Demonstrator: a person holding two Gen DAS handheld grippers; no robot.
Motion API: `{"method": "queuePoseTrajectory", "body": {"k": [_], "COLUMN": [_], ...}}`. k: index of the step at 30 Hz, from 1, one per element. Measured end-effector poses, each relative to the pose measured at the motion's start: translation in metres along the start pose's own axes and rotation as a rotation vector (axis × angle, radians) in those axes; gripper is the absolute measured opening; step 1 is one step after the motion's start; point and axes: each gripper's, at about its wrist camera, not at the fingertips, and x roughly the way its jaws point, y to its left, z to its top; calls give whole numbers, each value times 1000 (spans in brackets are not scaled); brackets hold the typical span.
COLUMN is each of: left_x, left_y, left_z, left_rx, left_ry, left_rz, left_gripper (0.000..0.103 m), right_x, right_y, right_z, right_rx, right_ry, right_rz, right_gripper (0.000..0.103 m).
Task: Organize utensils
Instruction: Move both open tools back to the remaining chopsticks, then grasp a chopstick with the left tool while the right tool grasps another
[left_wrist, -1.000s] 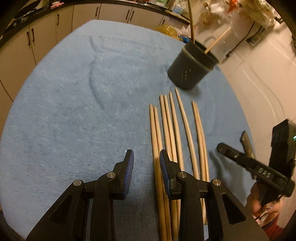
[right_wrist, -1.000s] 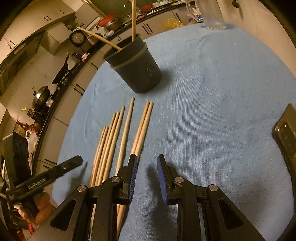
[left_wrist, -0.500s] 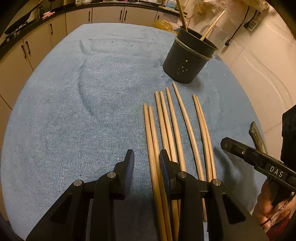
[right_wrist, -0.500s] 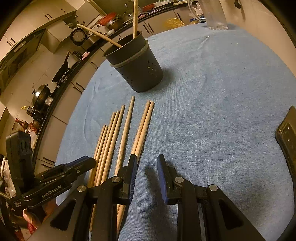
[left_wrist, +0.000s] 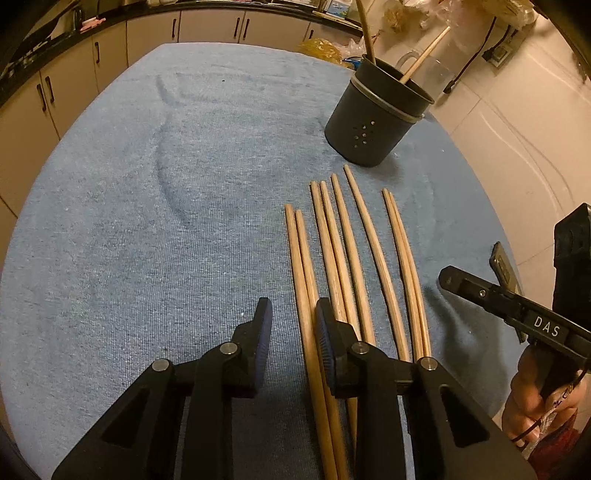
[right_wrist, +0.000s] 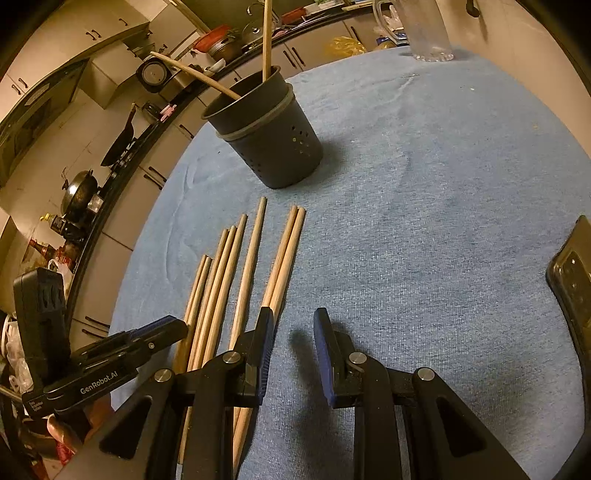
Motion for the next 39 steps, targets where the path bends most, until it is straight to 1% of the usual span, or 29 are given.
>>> {"method": "queuePoseTrajectory", "body": {"k": [3,6,9,15,17,21,23,25,26,28,30,33,34,35,39], "left_x": [1,1,2,12,14,11,8,8,7,8,8,12,11,12,15], "left_y": [1,0,-2,-16,-19,-8,-1,3,4,4,4,6,6,6,1], "left_z": [1,2,4,17,20,21,21,21,21,20,20,21,19,20,24], "left_rx": [2,6,26,95,95,51,25,19,20,22,24,22,21,22,32], "left_ry": [4,6,17,24,31,28,33,34,34,33,31,28,27,25,23], "left_rz": [-3,15,31,146,177,164,129,113,110,109,105,96,96,97,120], "left_gripper": [24,21,21,20,17,8,8,8,8,8,9,9,9,9,9], "right_x": [0,1,0,1,3,10,19,29,33,37,39,40,40,41,48], "right_y": [-2,-4,-6,-3,-2,6,12,15,18,26,28,30,31,32,40], "right_z": [1,1,1,3,7,19,25,29,31,34,36,37,38,39,45], "right_rx": [6,13,17,13,10,-11,-35,-43,-50,-91,-99,-125,-137,-148,-181], "right_ry": [1,5,3,6,11,30,58,81,90,83,91,107,114,121,132], "right_rz": [0,0,-2,-7,-16,-49,-68,-90,-95,-144,-155,-201,-218,-231,-294], "right_gripper": [24,24,24,24,24,24,24,24,24,22,22,19,14,12,13]}}
